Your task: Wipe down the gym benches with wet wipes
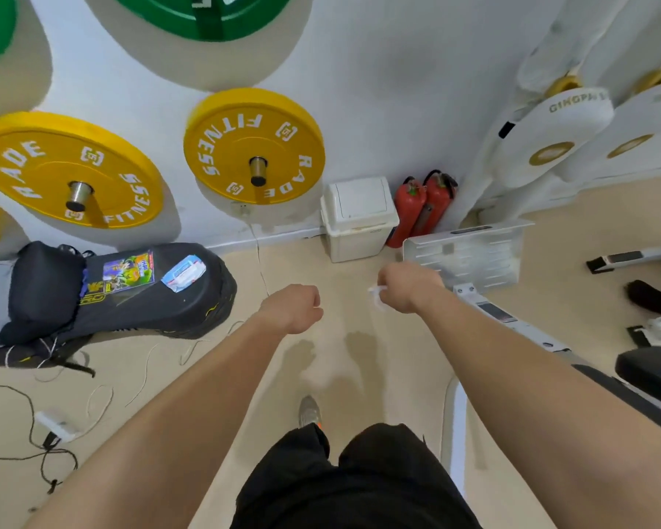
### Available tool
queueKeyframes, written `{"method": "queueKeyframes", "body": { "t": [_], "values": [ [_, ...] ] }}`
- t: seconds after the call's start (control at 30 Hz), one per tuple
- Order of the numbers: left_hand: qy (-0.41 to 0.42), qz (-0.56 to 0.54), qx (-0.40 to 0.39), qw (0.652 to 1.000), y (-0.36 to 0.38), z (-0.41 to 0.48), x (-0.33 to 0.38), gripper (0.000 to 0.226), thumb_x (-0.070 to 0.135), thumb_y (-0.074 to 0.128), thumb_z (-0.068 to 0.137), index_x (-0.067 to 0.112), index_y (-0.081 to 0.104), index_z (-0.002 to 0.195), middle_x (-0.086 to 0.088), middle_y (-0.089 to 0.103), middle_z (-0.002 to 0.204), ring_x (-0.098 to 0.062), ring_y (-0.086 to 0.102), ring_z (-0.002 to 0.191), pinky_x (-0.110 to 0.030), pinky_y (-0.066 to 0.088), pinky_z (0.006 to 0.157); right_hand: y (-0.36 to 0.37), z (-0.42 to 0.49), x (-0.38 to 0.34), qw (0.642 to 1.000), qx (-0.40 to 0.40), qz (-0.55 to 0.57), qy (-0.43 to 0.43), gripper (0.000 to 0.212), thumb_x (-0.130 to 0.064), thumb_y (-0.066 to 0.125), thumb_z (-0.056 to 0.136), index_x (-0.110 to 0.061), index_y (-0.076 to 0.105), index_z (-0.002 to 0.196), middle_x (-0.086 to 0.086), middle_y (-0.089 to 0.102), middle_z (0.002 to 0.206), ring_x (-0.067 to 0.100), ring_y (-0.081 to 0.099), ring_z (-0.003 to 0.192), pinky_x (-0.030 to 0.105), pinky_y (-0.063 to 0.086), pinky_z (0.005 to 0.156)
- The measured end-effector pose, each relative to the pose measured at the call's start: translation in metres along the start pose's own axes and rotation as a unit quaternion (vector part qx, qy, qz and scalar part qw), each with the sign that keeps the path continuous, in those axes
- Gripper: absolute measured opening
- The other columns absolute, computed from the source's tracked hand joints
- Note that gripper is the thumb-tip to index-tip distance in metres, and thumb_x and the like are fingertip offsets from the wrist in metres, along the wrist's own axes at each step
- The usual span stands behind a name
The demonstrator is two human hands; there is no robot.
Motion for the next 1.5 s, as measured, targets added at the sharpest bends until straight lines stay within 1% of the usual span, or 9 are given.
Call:
{"method": "queueKeyframes", "body": {
  "t": [0.2, 0.4, 0.63, 0.73, 0.8, 0.97, 1.17, 1.37, 1.5],
  "values": [
    [0.009, -0.006, 0.000, 1.000, -0.050, 0.099, 0.003, 0.035, 0.037, 0.050, 0.099, 0.023, 0.054, 0.131, 0.001, 0.056, 0.130, -0.022, 0.055, 0.116, -0.039, 0.047, 0.098, -0.041, 0.093, 0.024, 0.999, -0.005, 0.032, 0.018, 0.026, -0.020, 0.051, 0.093, -0.021, 0.067, 0.114, 0.001, 0.057, 0.101, 0.026, 0.054, 0.088, 0.036, 0.043, 0.072],
    [-0.015, -0.022, -0.009, 1.000, -0.068, 0.233, 0.015, 0.037, 0.034, 0.049, 0.100, 0.021, 0.051, 0.135, -0.001, 0.057, 0.132, -0.023, 0.056, 0.118, -0.039, 0.048, 0.097, -0.036, 0.231, 0.082, 0.999, -0.036, 0.037, 0.018, 0.032, -0.021, 0.053, 0.091, -0.027, 0.065, 0.120, 0.006, 0.056, 0.121, 0.029, 0.060, 0.106, 0.035, 0.040, 0.074],
    [-0.065, -0.089, 0.010, 0.994, -0.028, 0.410, 0.034, 0.045, 0.033, 0.050, 0.099, 0.023, 0.048, 0.143, -0.001, 0.053, 0.140, -0.023, 0.053, 0.126, -0.033, 0.044, 0.099, 0.011, 0.400, 0.145, 0.996, -0.078, 0.049, -0.002, 0.015, -0.025, 0.054, 0.088, -0.027, 0.068, 0.094, -0.002, 0.066, 0.095, 0.025, 0.061, 0.090, 0.036, 0.047, 0.079],
    [-0.062, -0.089, 0.041, 0.993, -0.003, 0.485, 0.043, 0.051, 0.033, 0.051, 0.099, 0.021, 0.041, 0.148, -0.003, 0.048, 0.143, -0.025, 0.049, 0.129, -0.036, 0.044, 0.101, 0.043, 0.463, 0.165, 0.995, -0.066, 0.072, -0.002, 0.020, -0.030, 0.051, 0.093, -0.029, 0.069, 0.103, -0.002, 0.068, 0.105, 0.027, 0.064, 0.097, 0.038, 0.050, 0.082],
    [-0.047, -0.068, 0.071, 0.994, 0.012, 0.533, 0.046, 0.057, 0.036, 0.052, 0.098, 0.020, 0.037, 0.151, -0.003, 0.043, 0.145, -0.026, 0.043, 0.132, -0.037, 0.043, 0.100, 0.065, 0.500, 0.174, 0.993, -0.045, 0.108, -0.005, 0.025, -0.032, 0.049, 0.098, -0.029, 0.066, 0.116, -0.002, 0.064, 0.114, 0.026, 0.062, 0.104, 0.038, 0.050, 0.084],
    [0.005, 0.075, 0.126, 0.989, 0.041, 0.639, 0.030, 0.055, 0.036, 0.051, 0.096, 0.019, 0.040, 0.147, -0.001, 0.039, 0.150, -0.024, 0.035, 0.136, -0.035, 0.038, 0.100, 0.119, 0.573, 0.197, 0.984, 0.029, 0.175, 0.022, 0.028, -0.025, 0.054, 0.095, -0.030, 0.065, 0.120, -0.003, 0.063, 0.117, 0.025, 0.061, 0.103, 0.037, 0.051, 0.080],
    [0.050, 0.131, 0.172, 0.975, 0.063, 0.696, 0.004, 0.047, 0.033, 0.052, 0.093, 0.016, 0.050, 0.137, -0.002, 0.047, 0.142, -0.024, 0.040, 0.133, -0.035, 0.034, 0.103, 0.138, 0.631, 0.206, 0.975, 0.065, 0.208, 0.038, 0.027, -0.032, 0.060, 0.096, -0.030, 0.064, 0.122, -0.002, 0.067, 0.115, 0.024, 0.063, 0.101, 0.041, 0.055, 0.083],
    [0.071, 0.131, 0.211, 0.966, 0.064, 0.702, -0.011, 0.059, 0.027, 0.058, 0.086, 0.013, 0.049, 0.142, -0.004, 0.056, 0.138, -0.026, 0.051, 0.123, -0.037, 0.040, 0.102, 0.132, 0.675, 0.188, 0.942, 0.104, 0.315, 0.058, 0.041, -0.033, 0.071, 0.092, -0.019, 0.063, 0.130, 0.004, 0.068, 0.118, 0.024, 0.064, 0.105, 0.042, 0.056, 0.090],
    [0.061, 0.091, 0.205, 0.973, 0.064, 0.690, -0.008, 0.062, 0.026, 0.060, 0.085, 0.014, 0.046, 0.144, -0.003, 0.052, 0.141, -0.025, 0.047, 0.127, -0.036, 0.040, 0.104, 0.141, 0.681, 0.170, 0.948, 0.088, 0.299, 0.063, 0.032, -0.030, 0.073, 0.088, -0.016, 0.064, 0.115, 0.004, 0.065, 0.107, 0.024, 0.063, 0.095, 0.035, 0.053, 0.078]
  ]
}}
Point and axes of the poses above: each hand's wrist, its own z-axis towards the middle knuckle, its own y-axis out of the palm, x = y × z, the point moved 2 cm from there along z, towards the middle knuckle
